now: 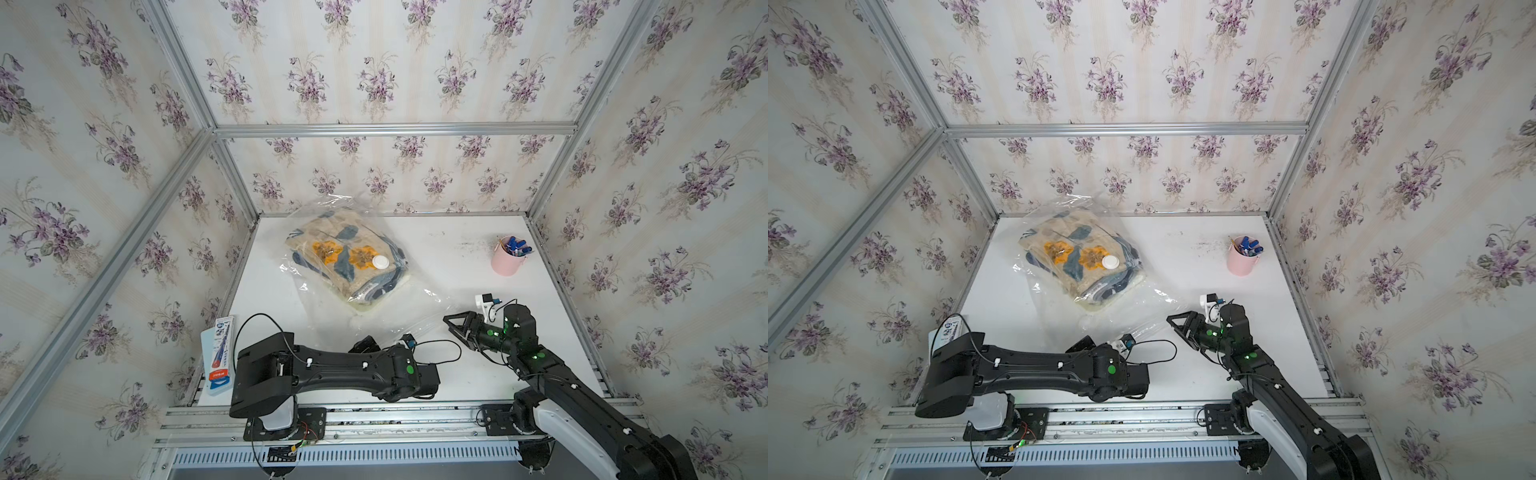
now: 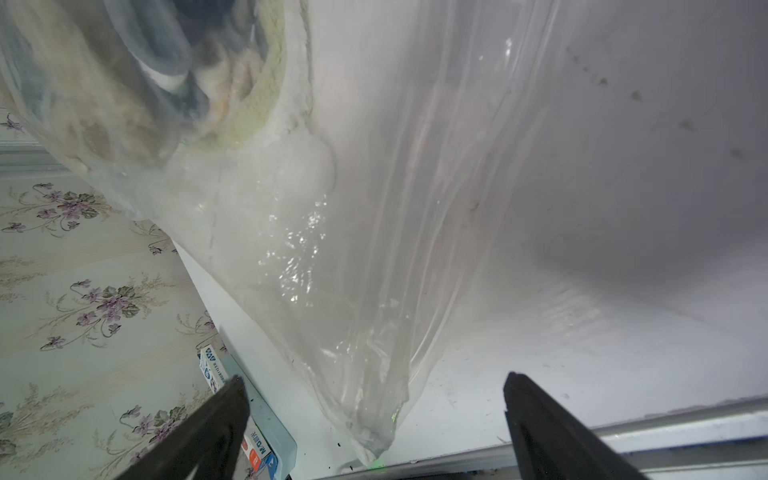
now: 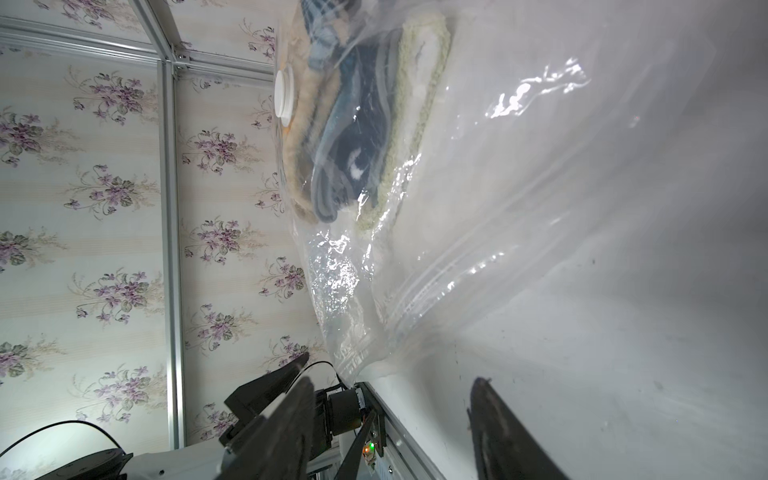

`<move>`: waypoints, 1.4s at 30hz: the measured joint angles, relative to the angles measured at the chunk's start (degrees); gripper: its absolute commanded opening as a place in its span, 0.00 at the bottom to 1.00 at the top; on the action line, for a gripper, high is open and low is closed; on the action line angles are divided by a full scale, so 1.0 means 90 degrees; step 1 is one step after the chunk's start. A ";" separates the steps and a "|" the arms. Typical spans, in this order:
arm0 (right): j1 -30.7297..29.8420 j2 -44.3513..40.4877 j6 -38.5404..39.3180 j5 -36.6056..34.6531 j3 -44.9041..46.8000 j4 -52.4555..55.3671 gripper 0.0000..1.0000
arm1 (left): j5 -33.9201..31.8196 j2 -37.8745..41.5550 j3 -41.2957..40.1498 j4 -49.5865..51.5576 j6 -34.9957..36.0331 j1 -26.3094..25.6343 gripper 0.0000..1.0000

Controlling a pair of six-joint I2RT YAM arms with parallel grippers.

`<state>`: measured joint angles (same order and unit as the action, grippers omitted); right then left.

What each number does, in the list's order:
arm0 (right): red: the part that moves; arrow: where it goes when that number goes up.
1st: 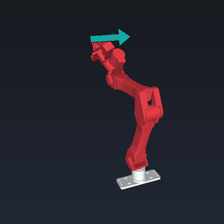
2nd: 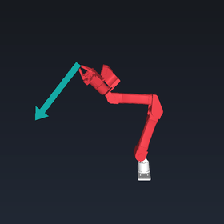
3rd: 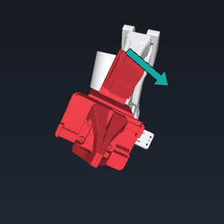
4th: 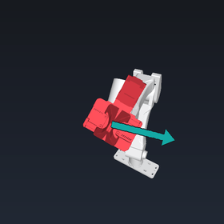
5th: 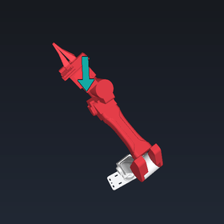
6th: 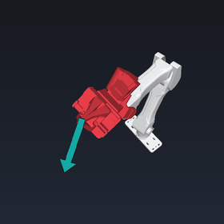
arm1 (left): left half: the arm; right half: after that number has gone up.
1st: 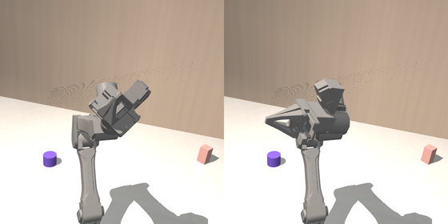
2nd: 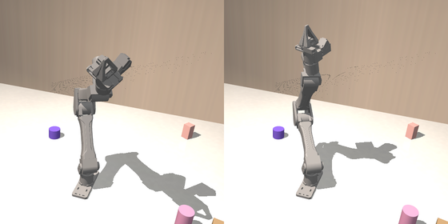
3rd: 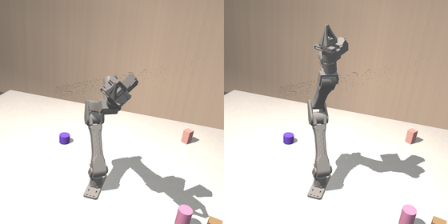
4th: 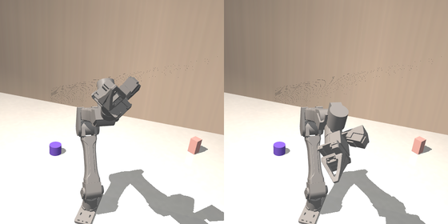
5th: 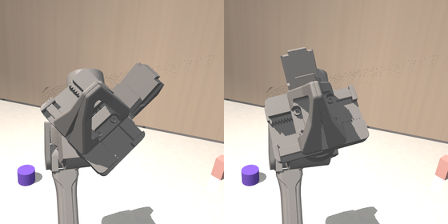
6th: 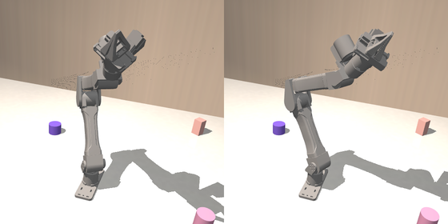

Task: Take the blanket out of the vacuum bag
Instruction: Open the vacuum bag at the center of the board.

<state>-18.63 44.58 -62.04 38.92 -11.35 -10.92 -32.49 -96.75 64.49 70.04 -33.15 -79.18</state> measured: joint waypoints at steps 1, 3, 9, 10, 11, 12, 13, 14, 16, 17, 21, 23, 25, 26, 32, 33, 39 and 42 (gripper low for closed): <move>0.0000 -0.0061 -0.0066 0.0032 0.0046 -0.0032 0.51 | -0.0063 -0.0107 0.0000 -0.0063 -0.0058 0.0017 0.87; 0.0000 -0.0177 -0.0131 0.0087 0.0102 -0.0083 0.43 | -0.0260 -0.0311 0.0017 -0.0219 -0.0214 0.0034 0.75; -0.0012 -0.0845 -0.0398 0.0153 0.0624 -0.0143 0.25 | -0.0765 -0.0447 0.0027 -0.0342 -0.0641 0.0391 0.42; -0.0012 -0.0971 -0.0444 0.0148 0.0746 -0.0138 0.24 | -0.0826 -0.0396 0.0015 -0.0386 -0.0648 0.0474 0.39; -0.0012 -0.1093 -0.0454 0.0143 0.0848 -0.0131 0.24 | -0.0879 -0.0316 0.0005 -0.0437 -0.0644 0.0551 0.35; -0.0015 -0.1173 -0.0474 0.0143 0.0903 -0.0129 0.24 | -0.0908 -0.0211 -0.0012 -0.0515 -0.0614 0.0636 0.29; -0.0019 -0.1229 -0.0474 0.0143 0.0933 -0.0129 0.24 | -0.0911 -0.0085 -0.0039 -0.0600 -0.0537 0.0724 0.26; -0.0032 -0.1277 -0.0471 0.0143 0.0937 -0.0129 0.24 | -0.0903 0.0070 -0.0073 -0.0695 -0.0427 0.0838 0.25; -0.0058 -0.1316 -0.0464 0.0136 0.0925 -0.0136 0.24 | -0.0891 0.0335 -0.0092 -0.0818 -0.0248 0.1018 0.23; -0.0078 -0.1314 -0.0464 0.0131 0.0923 -0.0136 0.24 | -0.0889 0.0449 -0.0080 -0.0874 -0.0206 0.1052 0.22; -0.0282 -0.1236 -0.0464 0.0068 0.0935 -0.0187 0.23 | -0.0835 0.0738 0.0068 -0.0993 -0.0032 0.1059 0.15; -0.0529 -0.1154 -0.0474 -0.0075 0.0957 -0.0328 0.23 | -0.0792 0.0879 0.0121 -0.0979 0.0000 0.1069 0.11; -0.0857 -0.1037 -0.0619 -0.0262 0.1005 -0.0532 0.22 | -0.0733 0.0976 0.0199 -0.0959 0.0063 0.1069 0.08; -0.1090 -0.0950 -0.0639 -0.0391 0.1039 -0.0665 0.21 | -0.0699 0.1049 0.0236 -0.0952 0.0061 0.1069 0.07; -0.2698 -0.0187 -0.1103 -0.1479 0.1098 -0.1579 0.14 | -0.0539 0.1564 0.0406 -0.0979 0.0063 0.1061 0.00; -0.2815 -0.0087 -0.1168 -0.1656 0.1115 -0.1712 0.13 | -0.0534 0.1625 0.0437 -0.0993 0.0061 0.1064 0.00; -0.3354 0.0476 -0.1455 -0.2951 0.0974 -0.2514 0.12 | -0.0525 0.2074 0.0457 -0.1292 0.0063 0.1064 0.00; -0.3521 0.0918 -0.1491 -0.3378 0.0767 -0.2926 0.12 | -0.0512 0.2181 0.0432 -0.1530 0.0085 0.1064 0.00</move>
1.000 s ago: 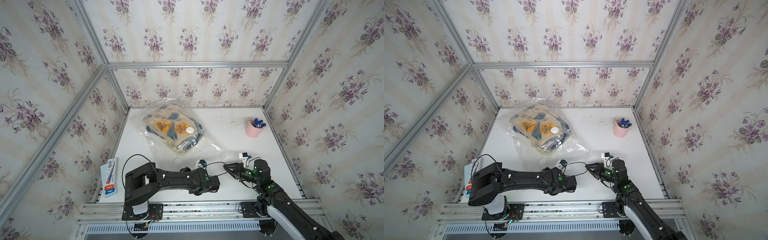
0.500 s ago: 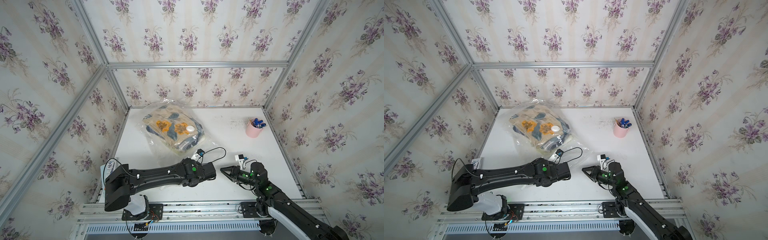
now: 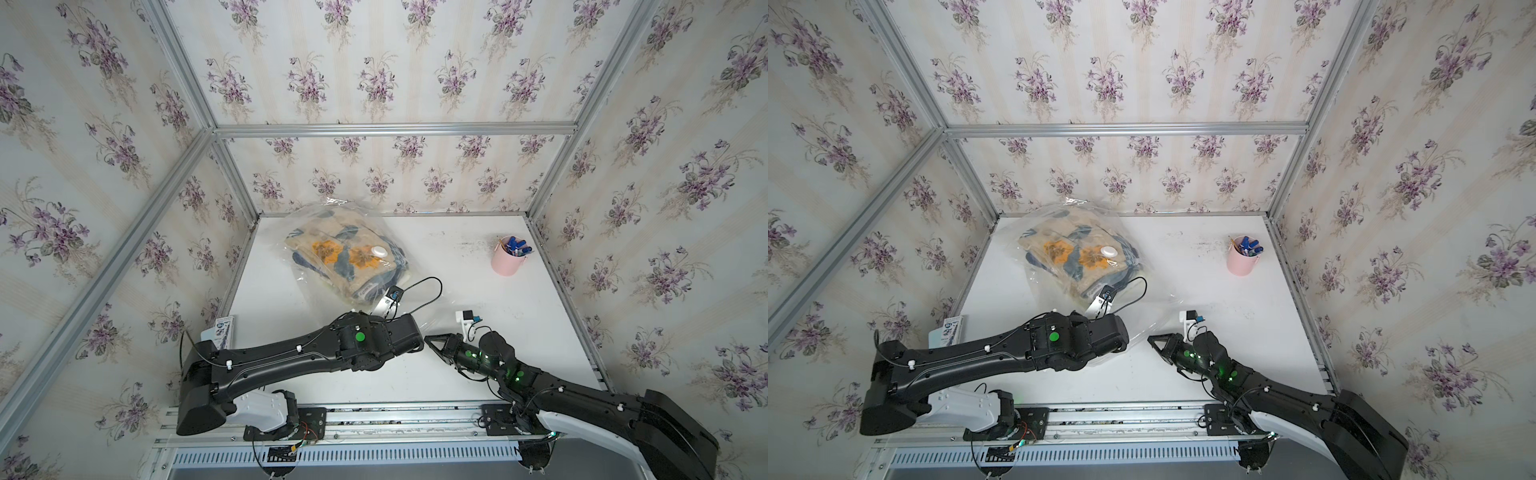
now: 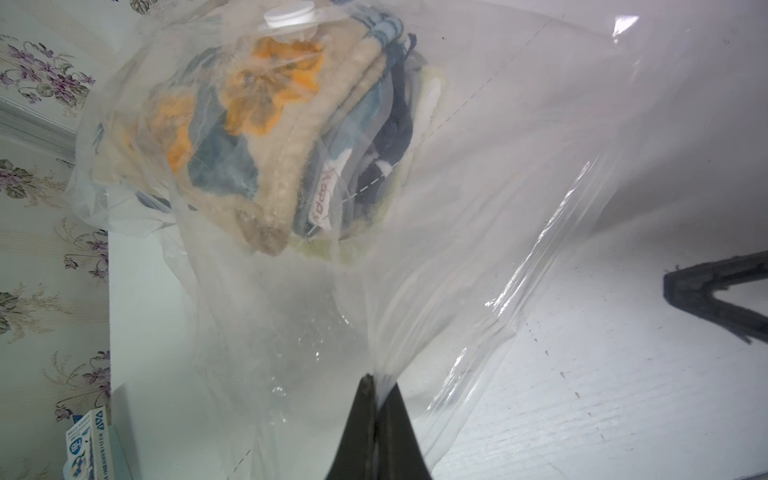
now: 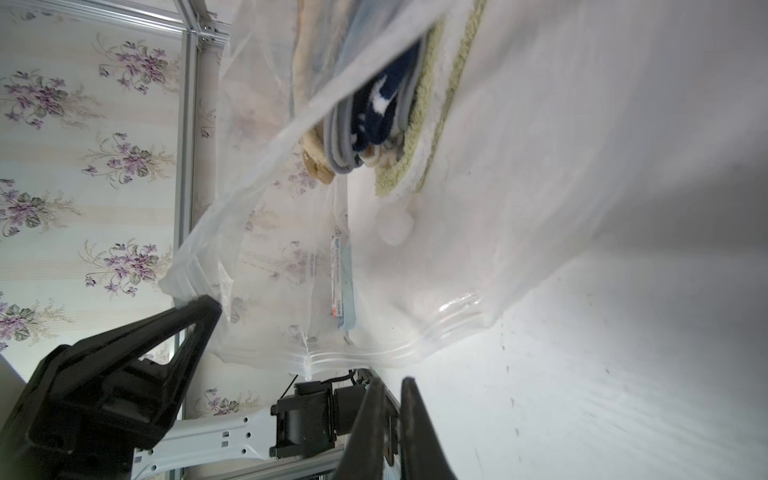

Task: Take the blanket out of the vacuum bag
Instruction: Open the vacuum bag at the center of the board, then move the blanket to the vacuum bag.

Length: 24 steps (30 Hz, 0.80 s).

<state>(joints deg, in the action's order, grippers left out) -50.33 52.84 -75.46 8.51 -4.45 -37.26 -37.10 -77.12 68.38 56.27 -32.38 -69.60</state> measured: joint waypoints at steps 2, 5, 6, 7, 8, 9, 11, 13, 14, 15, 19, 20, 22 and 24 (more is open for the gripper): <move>-0.0095 0.0418 -0.0024 -0.0197 -0.0151 -0.0270 0.12 | 0.0012 0.0075 -0.0032 -0.0153 0.0005 0.0000 0.00; -0.0350 0.1156 -0.0066 -0.0367 -0.0381 -0.0685 0.13 | 0.0024 0.0165 -0.0058 -0.0413 0.0075 0.0000 0.00; -0.0449 0.1450 -0.0068 -0.0367 -0.0464 -0.0855 0.14 | 0.0032 0.0189 -0.0063 -0.0486 0.0119 0.0000 0.00; -0.0520 0.1683 -0.0068 -0.0359 -0.0532 -0.0993 0.14 | 0.0034 0.0204 -0.0063 -0.0559 0.0155 0.0000 0.00; -0.0605 0.1987 -0.0068 -0.0359 -0.0612 -0.1188 0.14 | 0.0036 0.0214 -0.0063 -0.0629 0.0163 0.0000 0.00; -0.0656 0.2261 -0.0070 -0.0347 -0.0695 -0.1338 0.13 | 0.0044 0.0214 -0.0046 -0.0661 0.0172 -0.0002 0.00; -0.0709 0.2776 -0.0075 -0.0333 -0.0865 -0.1617 0.10 | 0.0056 0.0199 0.0010 -0.0709 0.0260 0.0000 0.00; -0.0755 0.3138 -0.0153 -0.0330 -0.0986 -0.1834 0.12 | 0.0073 0.0189 0.0068 -0.0809 0.0323 0.0000 0.00; -0.0780 0.3298 -0.0223 -0.0333 -0.1039 -0.1928 0.15 | 0.0083 0.0189 0.0078 -0.0869 0.0330 0.0000 0.00; -0.0784 0.3412 -0.0301 -0.0335 -0.1103 -0.1972 0.18 | 0.0100 0.0189 0.0085 -0.0911 0.0350 0.0000 0.00; -0.0787 0.3740 -0.0393 -0.0495 -0.1566 -0.1970 0.41 | 0.0070 0.0209 0.0102 -0.1037 0.0452 0.0000 0.00; -0.0772 0.3859 -0.0420 -0.0559 -0.1710 -0.1970 0.43 | 0.0044 0.0209 0.0114 -0.1066 0.0452 0.0000 0.00; -0.0712 0.4141 -0.0478 -0.0680 -0.1996 -0.1965 0.47 | -0.0019 0.0204 0.0121 -0.1141 0.0481 0.0000 0.00; -0.0605 0.4500 -0.0595 -0.0826 -0.2380 -0.1897 0.53 | -0.0075 0.0194 0.0121 -0.1190 0.0491 0.0000 0.00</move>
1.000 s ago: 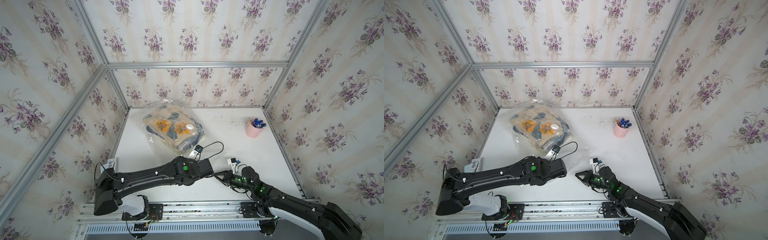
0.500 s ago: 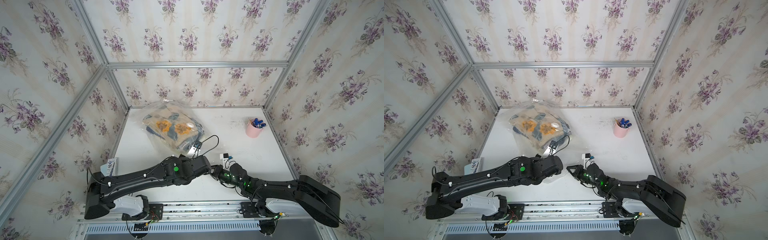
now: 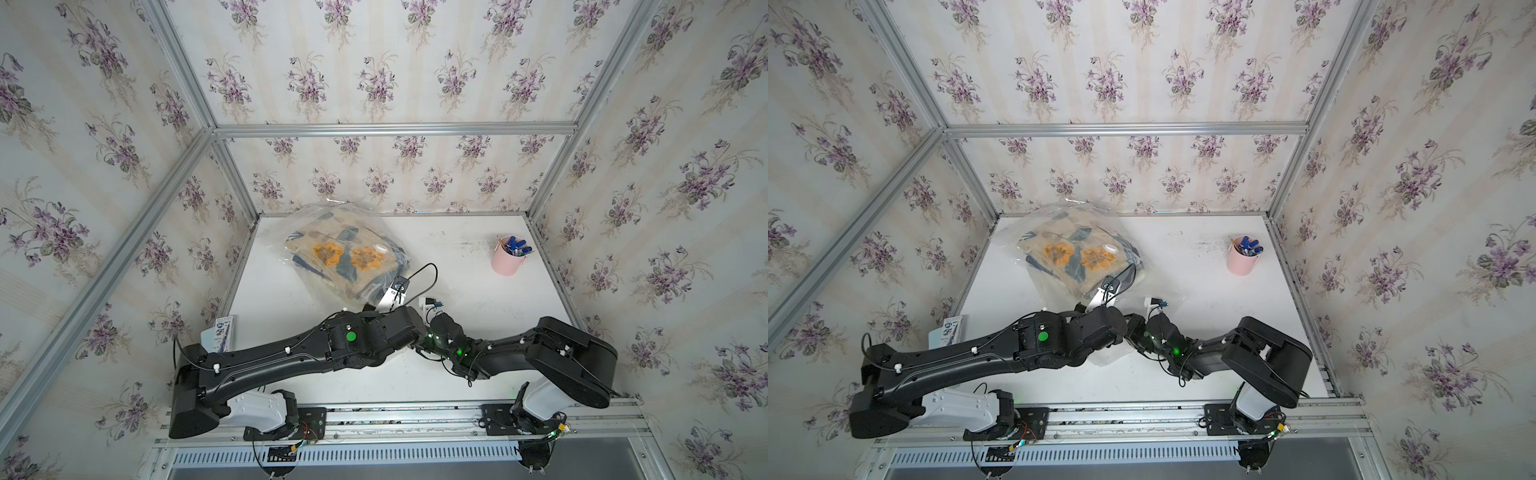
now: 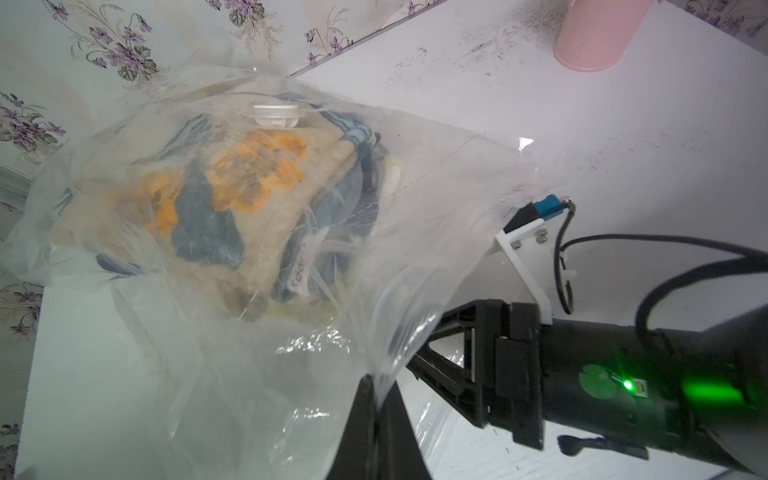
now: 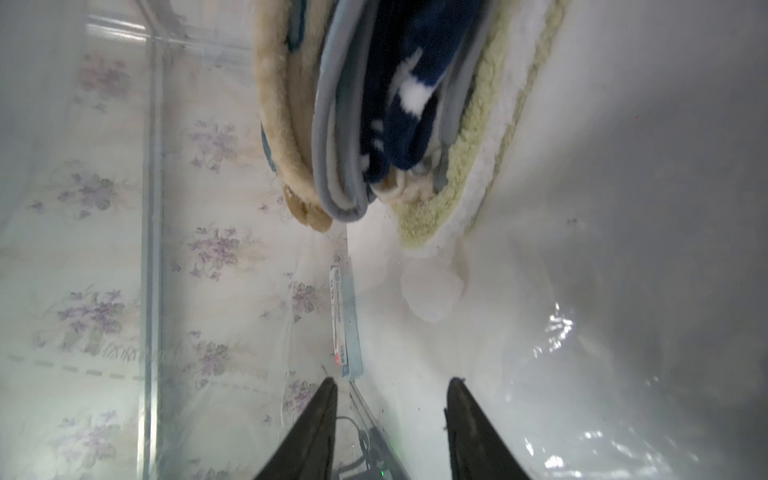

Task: Take the blanket out of the vacuum bag
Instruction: Move the blanket to the vacuum bag.

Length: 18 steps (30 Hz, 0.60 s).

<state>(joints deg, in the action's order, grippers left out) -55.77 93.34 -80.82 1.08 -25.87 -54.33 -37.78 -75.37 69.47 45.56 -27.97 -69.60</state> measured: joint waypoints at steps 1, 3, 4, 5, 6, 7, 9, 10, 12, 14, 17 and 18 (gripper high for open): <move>0.0041 0.0155 -0.0024 -0.0044 -0.0143 -0.0002 0.56 | -0.0024 0.0000 0.0000 -0.0022 0.0000 0.0000 0.00; 0.0143 0.0522 -0.0180 -0.0143 -0.0342 -0.0061 0.59 | -0.0075 0.0007 -0.0017 -0.0136 0.0000 0.0000 0.00; 0.0194 0.0697 -0.0240 -0.0185 -0.0413 -0.0075 0.61 | -0.0095 0.0019 -0.0053 -0.0197 0.0000 0.0000 0.00; 0.0248 0.0865 -0.0311 -0.0206 -0.0498 -0.0063 0.62 | -0.0109 0.0032 -0.0100 -0.0250 0.0000 0.0000 0.00; 0.0291 0.1018 -0.0359 -0.0223 -0.0631 -0.0029 0.64 | -0.0112 0.0036 -0.0146 -0.0289 0.0000 -0.0002 0.00; 0.0330 0.1141 -0.0379 -0.0240 -0.0775 -0.0015 0.65 | -0.0112 0.0036 -0.0187 -0.0311 0.0000 -0.0002 0.00; 0.0381 0.1326 -0.0398 -0.0355 -0.1008 -0.0029 0.67 | -0.0109 0.0039 -0.0257 -0.0381 0.0000 -0.0002 0.00; 0.0391 0.1401 -0.0396 -0.0381 -0.1083 -0.0027 0.67 | -0.0112 0.0039 -0.0272 -0.0408 0.0000 -0.0002 0.00; 0.0435 0.1554 -0.0386 -0.0449 -0.1229 -0.0010 0.67 | -0.0117 0.0039 -0.0299 -0.0478 0.0000 0.0000 0.00; 0.0469 0.1722 -0.0381 -0.0520 -0.1399 0.0012 0.67 | -0.0119 0.0039 -0.0355 -0.0561 0.0000 -0.0002 0.00; 0.0491 0.1984 -0.0384 -0.0610 -0.1576 0.0032 0.67 | -0.0117 0.0058 -0.0454 -0.0612 0.0000 -0.0002 0.00; 0.0488 0.2072 -0.0384 -0.0678 -0.1632 0.0066 0.67 | -0.0117 0.0058 -0.0466 -0.0619 0.0000 -0.0002 0.00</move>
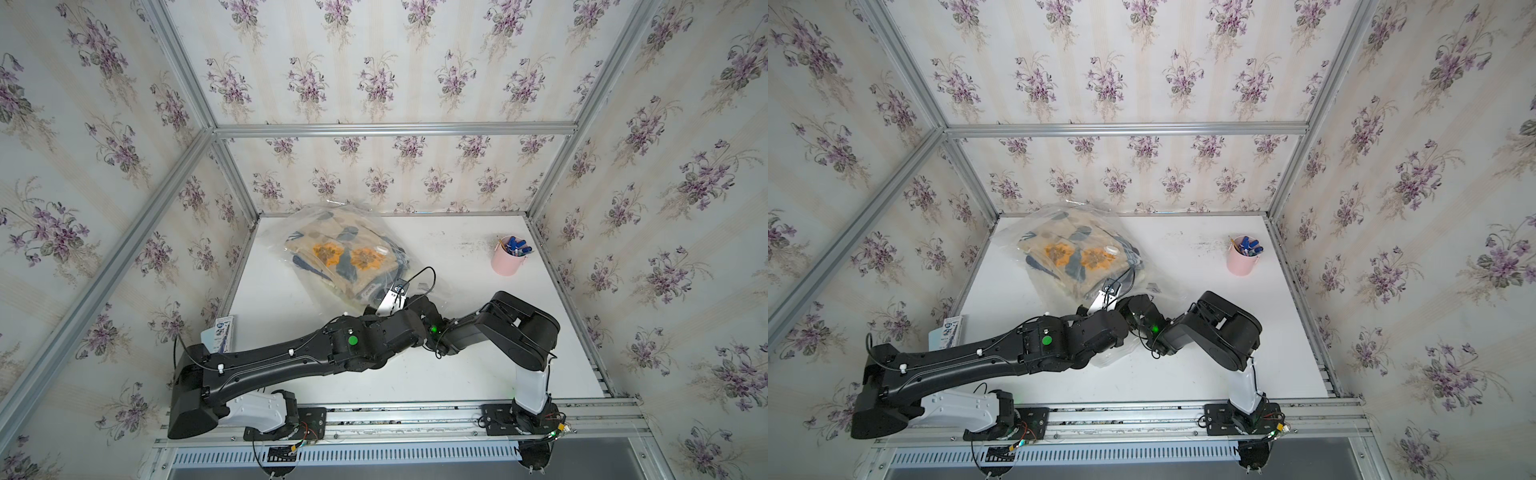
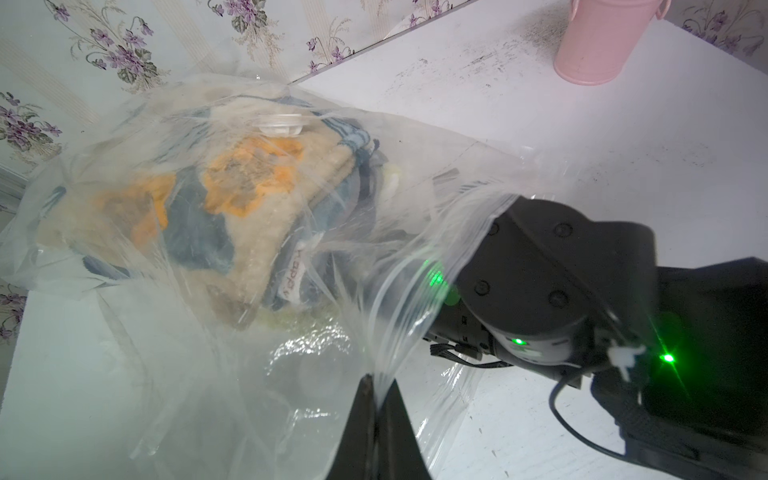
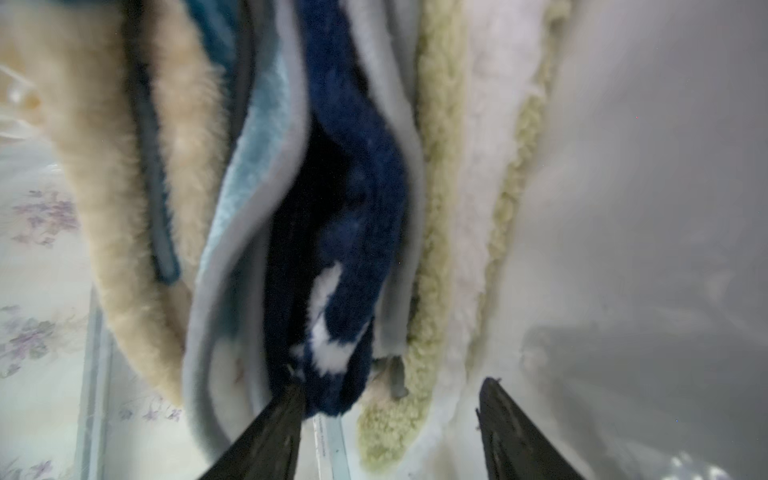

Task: Take the blanket out of the vacuum bag
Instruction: Move the blanket to the vacuum bag.

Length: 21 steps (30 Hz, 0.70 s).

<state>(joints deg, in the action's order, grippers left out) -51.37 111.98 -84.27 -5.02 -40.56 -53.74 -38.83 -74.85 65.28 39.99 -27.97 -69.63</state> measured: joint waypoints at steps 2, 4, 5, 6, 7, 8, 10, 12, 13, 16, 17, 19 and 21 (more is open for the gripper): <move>0.0002 0.0189 0.0002 -0.0046 -0.0138 0.0005 0.66 | 0.0000 -0.0010 -0.0010 -0.0032 -0.0002 0.0000 0.00; 0.0002 0.0359 0.0005 -0.0097 -0.0289 -0.0039 0.65 | 0.0000 -0.0051 -0.0005 -0.0049 -0.0022 0.0000 0.00; 0.0002 0.0418 0.0005 -0.0117 -0.0355 -0.0049 0.64 | 0.0002 -0.0070 -0.0010 -0.0049 -0.0029 0.0000 0.00; 0.0002 0.0478 0.0007 -0.0168 -0.0420 -0.0056 0.62 | 0.0005 -0.0075 -0.0027 -0.0068 -0.0053 0.0000 0.00; 0.0002 0.0529 0.0012 -0.0204 -0.0466 -0.0073 0.55 | 0.0005 -0.0073 -0.0056 -0.0097 -0.0070 0.0000 0.00; 0.0002 0.0563 0.0036 -0.0233 -0.0493 -0.0083 0.49 | 0.0010 -0.0066 -0.0083 -0.0129 -0.0075 0.0000 0.00; 0.0002 0.0588 0.0034 -0.0357 -0.0517 -0.0049 0.45 | 0.0024 -0.0051 -0.0141 -0.0148 -0.0124 0.0000 0.00; 0.0002 0.0588 0.0063 -0.0449 -0.0602 0.0019 0.44 | 0.0034 -0.0022 -0.0182 -0.0163 -0.0163 -0.0002 0.00; 0.0000 0.0588 0.0087 -0.0491 -0.0673 0.0090 0.43 | 0.0034 0.0000 -0.0204 -0.0163 -0.0170 -0.0002 0.00; 0.0034 0.0636 0.0153 -0.0515 -0.0792 0.0134 0.41 | 0.0032 0.0056 -0.0240 -0.0153 -0.0216 0.0000 0.00; 0.0049 0.0648 0.0151 -0.0508 -0.0792 0.0136 0.41 | 0.0029 0.0070 -0.0240 -0.0153 -0.0233 0.0002 0.00; 0.0075 0.0653 0.0148 -0.0515 -0.0789 0.0151 0.43 | 0.0027 0.0107 -0.0238 -0.0129 -0.0294 0.0002 0.00; 0.0075 0.0648 0.0153 -0.0527 -0.0801 0.0175 0.49 | 0.0027 0.0148 -0.0257 -0.0112 -0.0352 0.0002 0.00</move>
<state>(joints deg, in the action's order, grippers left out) -50.70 117.82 -82.89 -9.76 -47.77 -52.16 -38.59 -73.52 62.96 38.98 -31.14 -69.60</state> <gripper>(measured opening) 0.439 0.063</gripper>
